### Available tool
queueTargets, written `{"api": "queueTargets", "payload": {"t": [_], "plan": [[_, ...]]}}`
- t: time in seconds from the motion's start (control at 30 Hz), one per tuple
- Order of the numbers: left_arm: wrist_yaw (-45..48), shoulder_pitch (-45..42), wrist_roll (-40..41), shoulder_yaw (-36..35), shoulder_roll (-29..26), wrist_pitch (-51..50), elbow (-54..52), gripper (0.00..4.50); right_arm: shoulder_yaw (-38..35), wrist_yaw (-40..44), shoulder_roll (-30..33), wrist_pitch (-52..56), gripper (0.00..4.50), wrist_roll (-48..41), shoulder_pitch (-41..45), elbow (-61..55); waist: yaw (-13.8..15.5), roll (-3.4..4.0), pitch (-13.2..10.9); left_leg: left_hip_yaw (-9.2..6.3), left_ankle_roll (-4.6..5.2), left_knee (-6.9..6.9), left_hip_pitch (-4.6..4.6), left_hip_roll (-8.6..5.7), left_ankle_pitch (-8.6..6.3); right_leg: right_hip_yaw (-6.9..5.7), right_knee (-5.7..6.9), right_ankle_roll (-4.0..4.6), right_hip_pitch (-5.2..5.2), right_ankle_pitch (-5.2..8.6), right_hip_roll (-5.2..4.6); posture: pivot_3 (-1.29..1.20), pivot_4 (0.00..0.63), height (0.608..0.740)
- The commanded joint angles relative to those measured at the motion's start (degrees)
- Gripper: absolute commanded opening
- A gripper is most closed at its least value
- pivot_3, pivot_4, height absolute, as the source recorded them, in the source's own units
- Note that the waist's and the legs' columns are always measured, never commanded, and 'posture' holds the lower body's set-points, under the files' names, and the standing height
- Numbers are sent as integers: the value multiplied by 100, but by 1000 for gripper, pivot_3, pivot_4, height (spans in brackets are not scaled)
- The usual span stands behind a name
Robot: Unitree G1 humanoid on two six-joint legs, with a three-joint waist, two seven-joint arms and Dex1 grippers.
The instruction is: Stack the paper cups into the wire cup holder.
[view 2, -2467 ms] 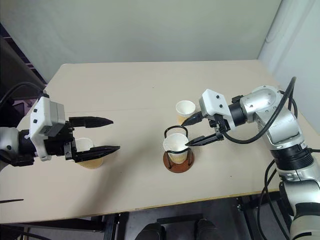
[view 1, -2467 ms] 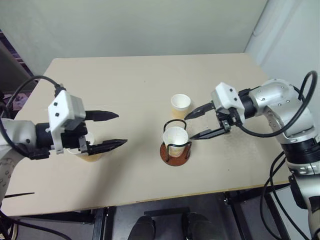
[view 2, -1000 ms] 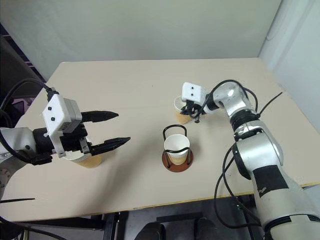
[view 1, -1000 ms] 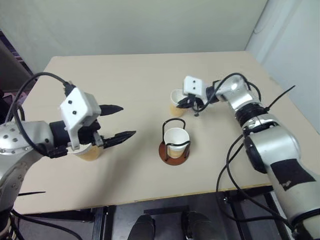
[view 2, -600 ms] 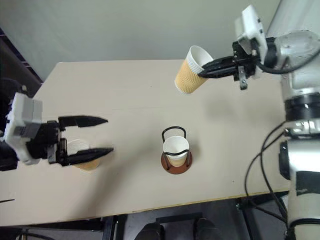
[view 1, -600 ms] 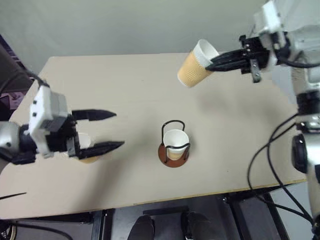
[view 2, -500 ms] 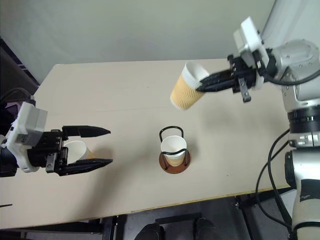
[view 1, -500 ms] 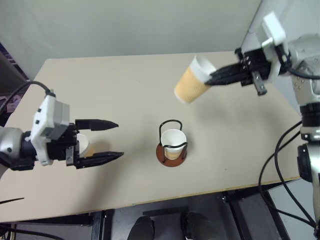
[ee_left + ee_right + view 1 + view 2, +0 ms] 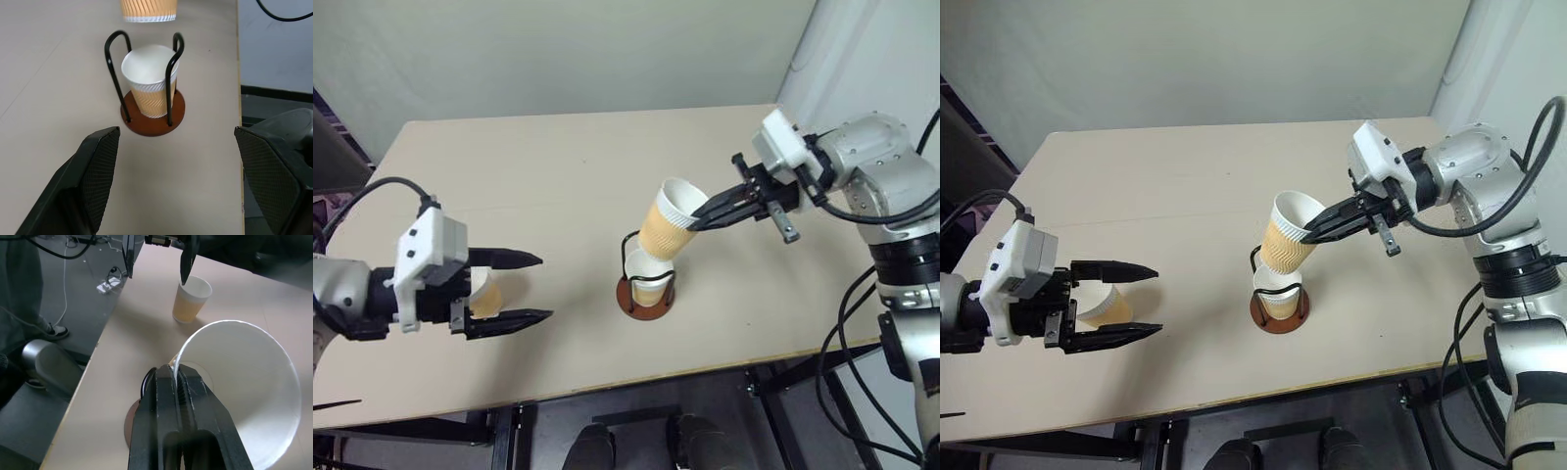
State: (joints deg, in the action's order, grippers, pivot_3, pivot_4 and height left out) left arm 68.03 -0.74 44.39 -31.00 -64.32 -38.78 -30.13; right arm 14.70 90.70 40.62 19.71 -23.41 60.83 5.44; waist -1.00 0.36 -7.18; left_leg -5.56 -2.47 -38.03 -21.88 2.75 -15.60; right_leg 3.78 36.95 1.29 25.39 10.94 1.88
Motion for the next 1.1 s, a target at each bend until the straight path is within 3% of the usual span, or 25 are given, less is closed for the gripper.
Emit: {"api": "queueTargets", "payload": {"t": [0.03,0.17,0.27,0.57,0.77,0.87,1.1], "plan": [[-107,59,-91,-112,28,101,-111,4026,12,-102,-78,-158,49,225,-54,-67,0,0,0,-1,0,1,-2,0,0,-1,0,-4,1,-2,0,0,150,740],[-127,91,-112,-136,30,109,-127,4026,33,-54,-135,-104,49,315,-133,-154,7,0,0,-1,0,0,-9,0,-1,-2,-2,-6,7,-3,0,0,150,740],[-129,91,-119,-149,22,112,-128,4026,66,-4,-141,-94,614,378,-182,-207,9,0,0,-1,-1,1,-10,0,-1,-2,-8,-7,7,-2,0,0,150,740],[-252,71,-342,-114,-24,177,-21,4026,37,-96,-203,-47,3674,418,-227,-268,8,0,0,0,-1,1,-9,0,-2,-1,-7,-8,7,-1,0,0,150,740],[-409,-136,-1444,-369,-607,657,912,4026,-769,-73,-217,468,3674,-318,140,532,26,0,0,-3,1,2,-10,0,-3,-1,-4,-8,9,-2,0,0,150,740],[60,348,-2265,-778,-1033,1001,1448,4026,-1293,-357,-449,1078,3674,-996,136,445,20,-1,1,-3,0,5,-9,-1,-3,0,-7,-3,10,1,2,0,150,740],[621,1232,-3017,-883,-1079,1308,1694,4026,-1249,-507,-572,1242,3674,-1126,-226,-158,12,-5,2,-1,-6,8,-24,0,-12,13,-6,12,32,19,10,0,150,740]]}}
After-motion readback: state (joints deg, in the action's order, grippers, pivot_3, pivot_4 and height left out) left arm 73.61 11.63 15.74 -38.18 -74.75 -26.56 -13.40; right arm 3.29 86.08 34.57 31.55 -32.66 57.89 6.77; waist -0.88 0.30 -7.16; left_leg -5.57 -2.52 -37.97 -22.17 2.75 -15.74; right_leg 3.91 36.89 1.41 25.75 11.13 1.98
